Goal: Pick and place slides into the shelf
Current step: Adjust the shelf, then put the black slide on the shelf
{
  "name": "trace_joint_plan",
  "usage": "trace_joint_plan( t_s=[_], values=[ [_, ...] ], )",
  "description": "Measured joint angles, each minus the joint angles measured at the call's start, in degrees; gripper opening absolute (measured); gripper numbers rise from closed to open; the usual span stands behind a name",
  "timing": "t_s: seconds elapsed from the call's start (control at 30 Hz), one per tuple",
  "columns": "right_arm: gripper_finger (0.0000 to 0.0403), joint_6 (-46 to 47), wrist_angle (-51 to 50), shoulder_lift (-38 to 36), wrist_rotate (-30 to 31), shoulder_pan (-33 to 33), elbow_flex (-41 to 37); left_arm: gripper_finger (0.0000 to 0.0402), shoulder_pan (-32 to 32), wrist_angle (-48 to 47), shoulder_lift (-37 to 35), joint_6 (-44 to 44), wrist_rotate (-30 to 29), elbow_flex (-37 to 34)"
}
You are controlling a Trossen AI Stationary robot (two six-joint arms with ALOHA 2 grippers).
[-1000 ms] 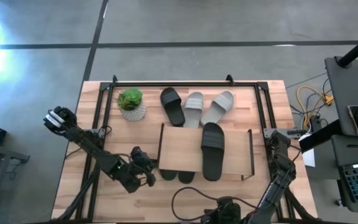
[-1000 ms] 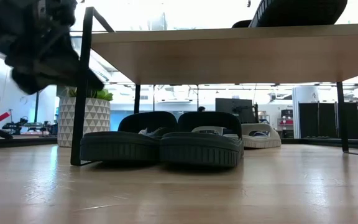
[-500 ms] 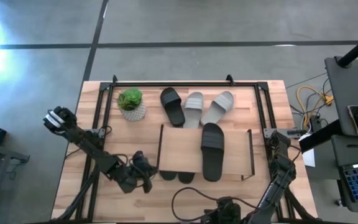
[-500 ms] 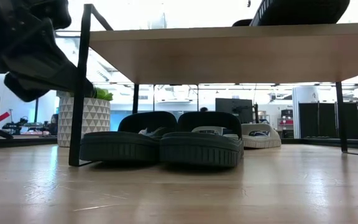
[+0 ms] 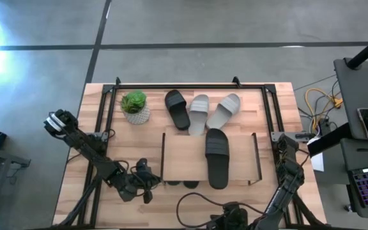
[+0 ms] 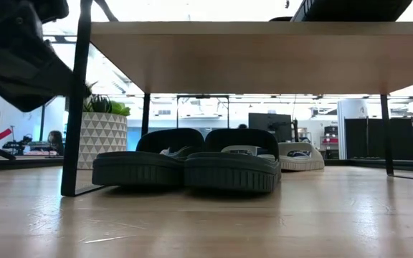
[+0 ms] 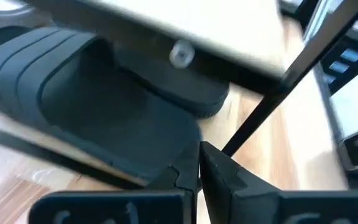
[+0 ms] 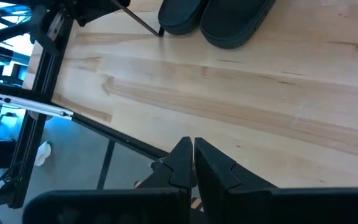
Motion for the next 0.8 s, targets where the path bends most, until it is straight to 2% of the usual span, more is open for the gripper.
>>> trace_joint_plan(
  t_s=[0.17,0.3,0.4,0.57,0.8],
  values=[
    [0.0011,0.2,-0.1,-0.2,-0.5,0.0,0.0,0.0,-1.6,-3.5,-1.3,-1.5,0.4,-0.1],
    [0.0011,-0.6,0.0,-1.2,-0.5,0.4,0.0,0.0,-2.8,-5.5,-5.3,-1.5,0.6,-0.1],
    [0.0011,-2.3,0.3,-1.7,-0.5,0.5,0.0,0.0,-2.8,-9.7,-10.6,-1.5,-0.3,-0.1],
    [0.0011,-6.2,0.4,-3.2,-0.1,0.4,0.0,0.0,-2.8,-18.5,-22.1,-3.0,-6.6,-0.1],
    [0.0011,-17.5,0.8,-5.8,0.1,-2.5,0.0,0.0,-2.8,-17.4,-36.4,0.1,-7.2,0.1]
  ],
)
